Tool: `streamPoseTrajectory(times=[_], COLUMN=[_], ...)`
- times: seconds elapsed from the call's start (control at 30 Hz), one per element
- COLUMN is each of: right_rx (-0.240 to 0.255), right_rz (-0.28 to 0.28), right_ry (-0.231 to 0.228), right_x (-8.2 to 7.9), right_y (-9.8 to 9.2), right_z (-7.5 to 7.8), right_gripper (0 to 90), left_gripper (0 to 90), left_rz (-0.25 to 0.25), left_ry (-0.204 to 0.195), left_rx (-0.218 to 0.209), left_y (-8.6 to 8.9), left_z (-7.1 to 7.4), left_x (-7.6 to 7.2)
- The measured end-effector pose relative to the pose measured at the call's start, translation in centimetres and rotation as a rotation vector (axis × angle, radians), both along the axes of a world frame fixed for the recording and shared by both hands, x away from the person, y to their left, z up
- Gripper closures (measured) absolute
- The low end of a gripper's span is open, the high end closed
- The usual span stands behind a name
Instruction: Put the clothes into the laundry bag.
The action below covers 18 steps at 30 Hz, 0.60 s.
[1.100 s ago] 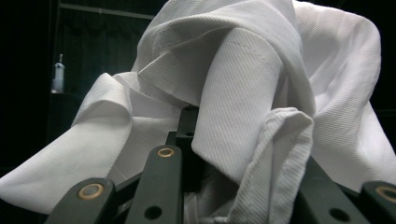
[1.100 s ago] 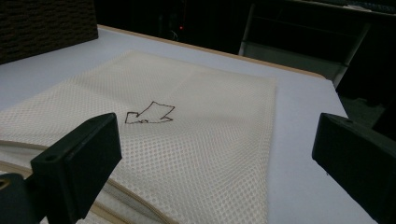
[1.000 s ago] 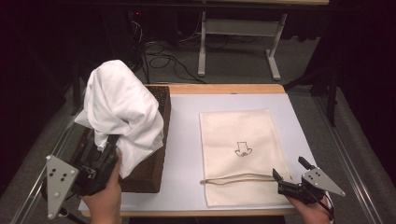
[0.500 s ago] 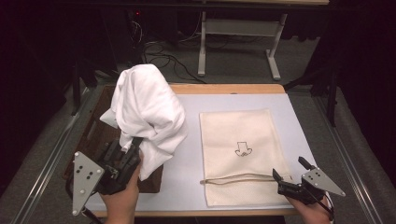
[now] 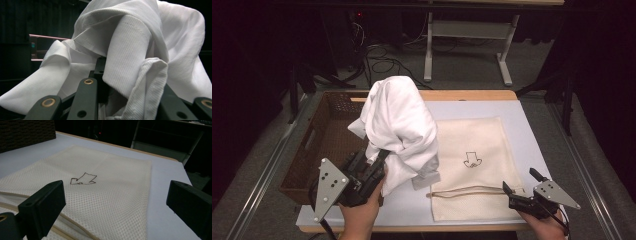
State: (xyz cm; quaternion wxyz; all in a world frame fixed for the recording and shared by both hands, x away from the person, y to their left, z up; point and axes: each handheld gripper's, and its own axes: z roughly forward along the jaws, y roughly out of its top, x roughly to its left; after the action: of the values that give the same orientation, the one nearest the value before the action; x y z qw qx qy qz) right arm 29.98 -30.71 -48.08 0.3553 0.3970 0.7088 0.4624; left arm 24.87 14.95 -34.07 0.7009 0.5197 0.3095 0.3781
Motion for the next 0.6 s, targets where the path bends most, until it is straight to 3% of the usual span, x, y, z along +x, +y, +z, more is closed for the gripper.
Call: streamPoseTrajectory(times=[0.17, 0.23, 0.33, 0.37, 0.4, 0.6], right_rx=[0.007, 0.001, -0.011, -0.011, -0.021, -0.023], right_rz=[0.008, -0.011, -0.062, -0.062, -0.097, -0.093], right_ry=[0.031, 0.057, 0.093, 0.093, 0.164, 0.369], right_x=[0.0, 0.1, 0.2, 0.2, 0.7, 1.6], right_y=[-0.6, -1.0, -2.2, -2.2, -3.2, -4.8], right_z=[0.1, 0.2, 0.1, 0.1, -0.3, -2.2], right_gripper=[3.5, 9.8, 28.8, 28.8, 37.4, 49.9], left_gripper=[71.8, 71.8, 71.8, 71.7, 71.7, 71.7], left_rz=[-0.011, -0.011, 0.002, 0.002, 0.006, 0.032], left_ry=[0.021, 0.025, 0.027, 0.027, 0.035, 0.036], left_rx=[0.025, 0.031, 0.051, 0.051, 0.048, 0.053], left_y=[-0.6, -0.6, -0.4, -0.4, -0.1, 0.6], left_z=[-0.6, -0.7, -0.9, -0.9, -1.0, -1.1], left_x=[0.2, 0.2, 0.3, 0.3, 0.3, 0.4])
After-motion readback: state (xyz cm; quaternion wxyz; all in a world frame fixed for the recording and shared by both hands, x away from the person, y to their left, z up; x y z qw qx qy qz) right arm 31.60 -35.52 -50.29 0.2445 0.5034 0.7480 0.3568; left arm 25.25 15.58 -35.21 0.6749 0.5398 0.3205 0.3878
